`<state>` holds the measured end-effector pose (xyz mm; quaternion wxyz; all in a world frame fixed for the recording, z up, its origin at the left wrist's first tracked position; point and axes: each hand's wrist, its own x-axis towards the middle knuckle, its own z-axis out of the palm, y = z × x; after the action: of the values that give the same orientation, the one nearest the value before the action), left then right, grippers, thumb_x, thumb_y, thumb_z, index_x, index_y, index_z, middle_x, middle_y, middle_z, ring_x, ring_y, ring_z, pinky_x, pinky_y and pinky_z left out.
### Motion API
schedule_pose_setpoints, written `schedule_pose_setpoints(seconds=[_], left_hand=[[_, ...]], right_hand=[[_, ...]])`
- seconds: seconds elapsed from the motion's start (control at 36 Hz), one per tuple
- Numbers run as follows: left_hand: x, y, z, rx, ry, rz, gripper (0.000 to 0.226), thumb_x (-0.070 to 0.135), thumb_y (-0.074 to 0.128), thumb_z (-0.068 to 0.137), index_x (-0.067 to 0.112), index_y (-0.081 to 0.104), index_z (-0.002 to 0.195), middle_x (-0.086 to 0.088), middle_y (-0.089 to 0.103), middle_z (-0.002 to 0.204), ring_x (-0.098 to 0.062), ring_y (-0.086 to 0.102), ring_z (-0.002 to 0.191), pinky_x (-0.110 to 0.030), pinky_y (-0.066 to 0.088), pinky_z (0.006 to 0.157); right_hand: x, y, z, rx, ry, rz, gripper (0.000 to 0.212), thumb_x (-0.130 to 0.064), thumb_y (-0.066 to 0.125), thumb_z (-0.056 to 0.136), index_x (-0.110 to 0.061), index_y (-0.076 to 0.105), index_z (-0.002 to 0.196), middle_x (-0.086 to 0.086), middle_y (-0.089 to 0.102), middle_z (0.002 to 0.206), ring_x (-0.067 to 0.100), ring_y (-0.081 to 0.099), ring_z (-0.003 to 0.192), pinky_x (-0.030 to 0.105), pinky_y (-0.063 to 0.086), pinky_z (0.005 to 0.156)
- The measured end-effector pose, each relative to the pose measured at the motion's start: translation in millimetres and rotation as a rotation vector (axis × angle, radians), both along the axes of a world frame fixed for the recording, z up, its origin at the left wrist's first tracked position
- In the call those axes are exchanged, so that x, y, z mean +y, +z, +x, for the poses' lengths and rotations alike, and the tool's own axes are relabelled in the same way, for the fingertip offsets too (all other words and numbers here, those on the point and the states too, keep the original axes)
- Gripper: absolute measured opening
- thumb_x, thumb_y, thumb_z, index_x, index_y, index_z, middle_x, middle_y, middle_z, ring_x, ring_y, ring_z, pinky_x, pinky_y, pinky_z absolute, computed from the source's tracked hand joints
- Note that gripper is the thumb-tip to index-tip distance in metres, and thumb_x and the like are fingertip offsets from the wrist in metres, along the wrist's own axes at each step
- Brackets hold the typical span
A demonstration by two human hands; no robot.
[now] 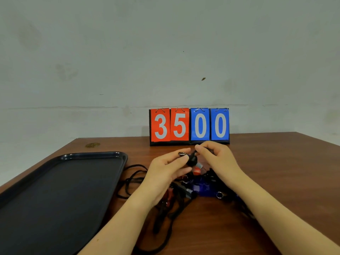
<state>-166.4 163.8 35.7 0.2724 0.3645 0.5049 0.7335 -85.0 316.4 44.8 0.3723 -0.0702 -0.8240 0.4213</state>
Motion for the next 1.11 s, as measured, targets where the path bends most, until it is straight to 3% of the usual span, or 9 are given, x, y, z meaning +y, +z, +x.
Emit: schedule_pose_setpoints(seconds=[0.17, 0.25, 0.31, 0.39, 0.53, 0.61, 0.81, 0.94, 1.11], left_hand=[[1.7, 1.9, 1.2, -0.222, -0.058, 0.139, 0.024, 0.009, 0.056, 0.091, 0.008, 0.068, 0.112, -0.011, 0.072, 0.109, -0.02, 0.07, 0.101, -0.022, 0.058, 0.074], [3.1, 1.1, -1.0, -0.369, -0.022, 0.212, 0.024, 0.007, 0.057, 0.09, 0.005, 0.067, 0.112, -0.016, 0.071, 0.109, -0.024, 0.07, 0.099, -0.023, 0.059, 0.072], [3.6, -0.5, -3.3, -0.421, 0.024, 0.239, 0.023, 0.006, 0.058, 0.089, 0.006, 0.067, 0.11, -0.015, 0.072, 0.107, -0.023, 0.071, 0.098, -0.024, 0.059, 0.073], [4.3, -4.0, -7.6, -0.378, 0.114, 0.21, 0.018, 0.009, 0.059, 0.091, 0.011, 0.069, 0.106, -0.007, 0.075, 0.102, -0.015, 0.071, 0.095, -0.024, 0.057, 0.077], [6.3, -9.2, -13.6, -0.273, 0.262, 0.135, 0.021, 0.011, 0.062, 0.091, 0.015, 0.069, 0.111, -0.002, 0.075, 0.101, -0.011, 0.07, 0.097, -0.024, 0.055, 0.082], [7.5, -10.0, -17.5, -0.175, 0.342, 0.072, 0.023, 0.011, 0.064, 0.09, 0.017, 0.07, 0.112, -0.003, 0.073, 0.107, -0.011, 0.069, 0.098, -0.024, 0.055, 0.085], [5.0, -13.5, -24.9, 0.171, 0.491, -0.106, 0.02, 0.022, 0.066, 0.089, 0.036, 0.069, 0.103, 0.011, 0.069, 0.107, -0.008, 0.062, 0.105, -0.034, 0.05, 0.098], [4.1, -8.3, -16.0, 0.452, 0.444, -0.203, 0.022, 0.026, 0.064, 0.091, 0.04, 0.065, 0.107, 0.015, 0.064, 0.109, 0.0, 0.059, 0.102, -0.012, 0.045, 0.08], [-0.1, -2.9, -12.2, 0.123, 0.138, -0.118, 0.022, 0.016, 0.062, 0.092, 0.024, 0.07, 0.111, 0.004, 0.073, 0.106, -0.009, 0.068, 0.102, -0.026, 0.055, 0.088]], right_hand=[[-5.1, -6.3, -5.4, -0.062, 0.045, -0.091, 0.023, -0.026, 0.054, 0.095, -0.021, 0.069, 0.078, -0.007, 0.068, 0.072, 0.001, 0.061, 0.069, 0.02, 0.049, 0.069], [-9.2, -13.3, -7.8, -0.126, 0.036, 0.031, 0.024, -0.022, 0.049, 0.098, -0.021, 0.069, 0.085, -0.005, 0.068, 0.076, 0.003, 0.061, 0.071, 0.019, 0.047, 0.061], [-11.1, -18.3, -10.3, -0.165, 0.007, 0.13, 0.022, -0.026, 0.048, 0.099, -0.023, 0.07, 0.092, 0.0, 0.07, 0.082, 0.011, 0.063, 0.076, 0.027, 0.05, 0.07], [-13.6, -22.7, -12.8, -0.235, -0.003, 0.357, 0.024, -0.031, 0.047, 0.099, -0.024, 0.07, 0.102, -0.006, 0.071, 0.091, 0.004, 0.063, 0.084, 0.025, 0.051, 0.078], [-16.7, -22.8, -12.3, -0.275, 0.045, 0.592, 0.022, -0.032, 0.045, 0.1, -0.026, 0.062, 0.087, -0.01, 0.062, 0.077, 0.006, 0.056, 0.072, 0.025, 0.046, 0.067], [-20.1, -21.7, -12.7, -0.289, 0.065, 0.682, 0.017, -0.031, 0.045, 0.1, -0.028, 0.061, 0.095, -0.019, 0.058, 0.081, 0.001, 0.053, 0.074, 0.017, 0.042, 0.069], [-17.0, -11.0, -5.8, -0.181, 0.049, 0.517, 0.016, -0.029, 0.05, 0.097, -0.031, 0.064, 0.09, -0.015, 0.065, 0.079, -0.001, 0.06, 0.079, 0.019, 0.048, 0.073], [-10.1, -3.8, -0.5, -0.107, -0.002, 0.343, 0.015, -0.029, 0.054, 0.095, -0.031, 0.066, 0.086, -0.012, 0.066, 0.077, -0.002, 0.061, 0.078, 0.012, 0.048, 0.072], [-2.8, 0.8, 1.3, -0.022, -0.046, 0.171, 0.019, -0.029, 0.059, 0.092, -0.036, 0.062, 0.075, -0.022, 0.063, 0.068, -0.008, 0.058, 0.074, 0.002, 0.041, 0.066]])
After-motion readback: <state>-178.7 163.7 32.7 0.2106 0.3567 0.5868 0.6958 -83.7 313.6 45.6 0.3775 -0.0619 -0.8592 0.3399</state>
